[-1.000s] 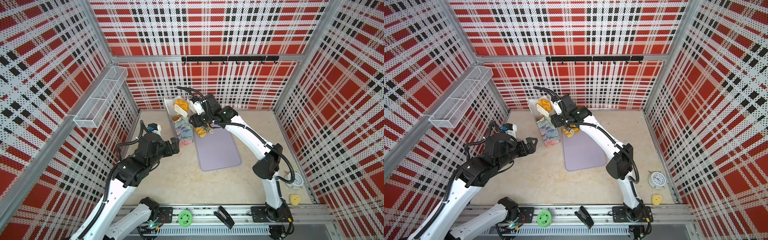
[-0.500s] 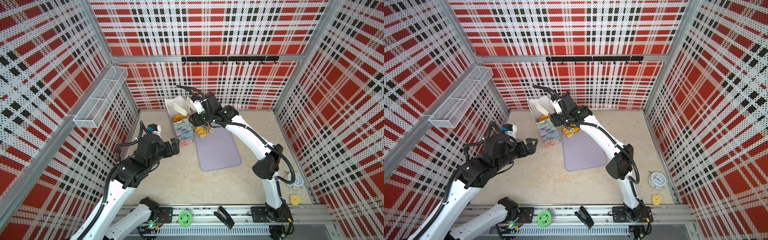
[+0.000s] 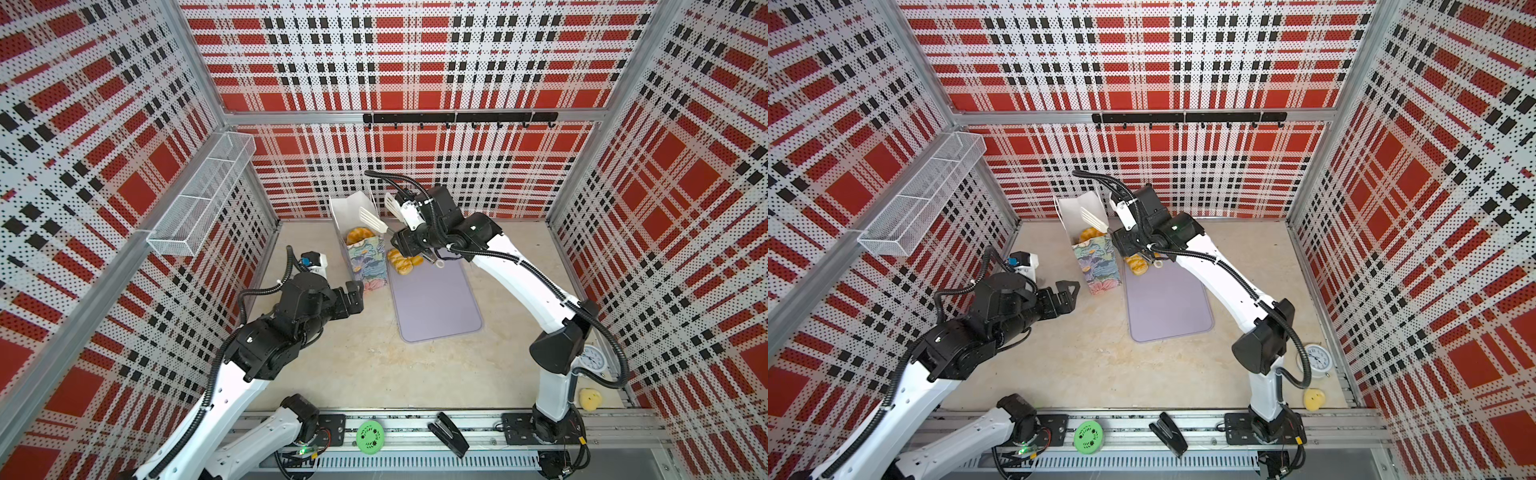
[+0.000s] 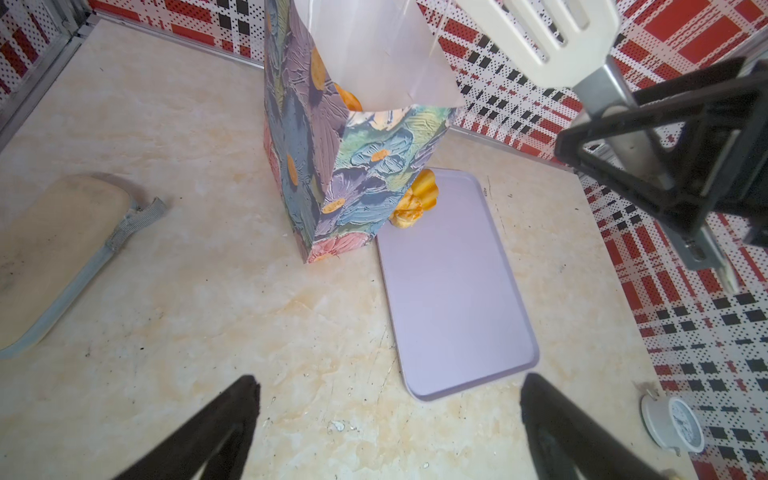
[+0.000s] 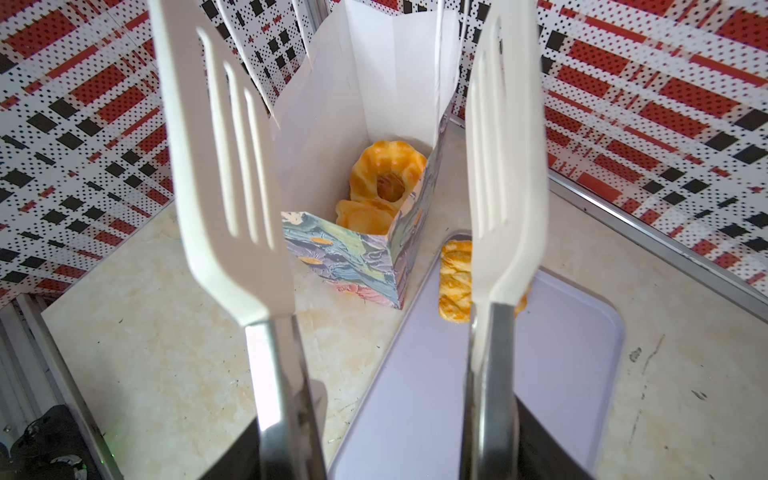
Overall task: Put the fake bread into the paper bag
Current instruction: 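Move the open tongs back over the tray toward the long glazed roll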
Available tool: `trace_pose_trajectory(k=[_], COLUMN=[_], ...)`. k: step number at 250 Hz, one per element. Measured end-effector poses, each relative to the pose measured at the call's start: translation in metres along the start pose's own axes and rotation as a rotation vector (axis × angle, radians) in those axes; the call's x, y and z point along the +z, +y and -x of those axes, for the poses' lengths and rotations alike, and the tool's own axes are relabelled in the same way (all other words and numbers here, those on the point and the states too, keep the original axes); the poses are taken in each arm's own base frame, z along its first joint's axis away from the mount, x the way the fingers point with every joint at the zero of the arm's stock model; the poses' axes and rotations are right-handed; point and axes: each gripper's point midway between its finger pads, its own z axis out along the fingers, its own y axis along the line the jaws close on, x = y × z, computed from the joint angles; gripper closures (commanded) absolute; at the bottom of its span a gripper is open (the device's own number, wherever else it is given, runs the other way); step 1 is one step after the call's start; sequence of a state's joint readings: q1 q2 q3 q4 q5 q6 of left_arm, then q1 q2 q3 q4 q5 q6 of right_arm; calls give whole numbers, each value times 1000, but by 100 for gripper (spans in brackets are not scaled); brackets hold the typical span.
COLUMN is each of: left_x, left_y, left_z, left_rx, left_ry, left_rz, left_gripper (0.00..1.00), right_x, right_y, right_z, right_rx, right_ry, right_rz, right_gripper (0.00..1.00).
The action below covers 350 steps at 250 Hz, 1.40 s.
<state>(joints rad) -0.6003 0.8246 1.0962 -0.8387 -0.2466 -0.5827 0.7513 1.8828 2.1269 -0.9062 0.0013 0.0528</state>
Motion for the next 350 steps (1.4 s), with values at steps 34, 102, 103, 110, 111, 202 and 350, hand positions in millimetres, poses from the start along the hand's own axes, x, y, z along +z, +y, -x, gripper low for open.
trace_pose_trajectory(k=[34,102,103,110,111,202,350], left_x=[-1,-2,-1,-1,-1,11,39], left_y=[1,3,3,3,3,-1,0], left_z=[-5,-16,-16,-18,-18,-49,-94], left_rx=[2,-5,-5,-5,-5,15,-9], left_ry=[-9,-12,-12,-10,-10,52,126], left_rz=[10,24,24,23,22,29,40], left_gripper=[1,1,1,1,1,1,1], right_x=[-17,-28,-28,-29,-29,-18,26], right_y=[-7,-28,-29,-30,-30,-41,-43], right_z=[-13,-53,-54,-58,-59,-120,-187], right_rx=[-9,4,4,5,5,42,87], right_ry=[10,74,75,81,82,192,343], right_rz=[-37,-105,-106,-111,-111,-154,-165], right_gripper=[35,35,35,35,35,36,38])
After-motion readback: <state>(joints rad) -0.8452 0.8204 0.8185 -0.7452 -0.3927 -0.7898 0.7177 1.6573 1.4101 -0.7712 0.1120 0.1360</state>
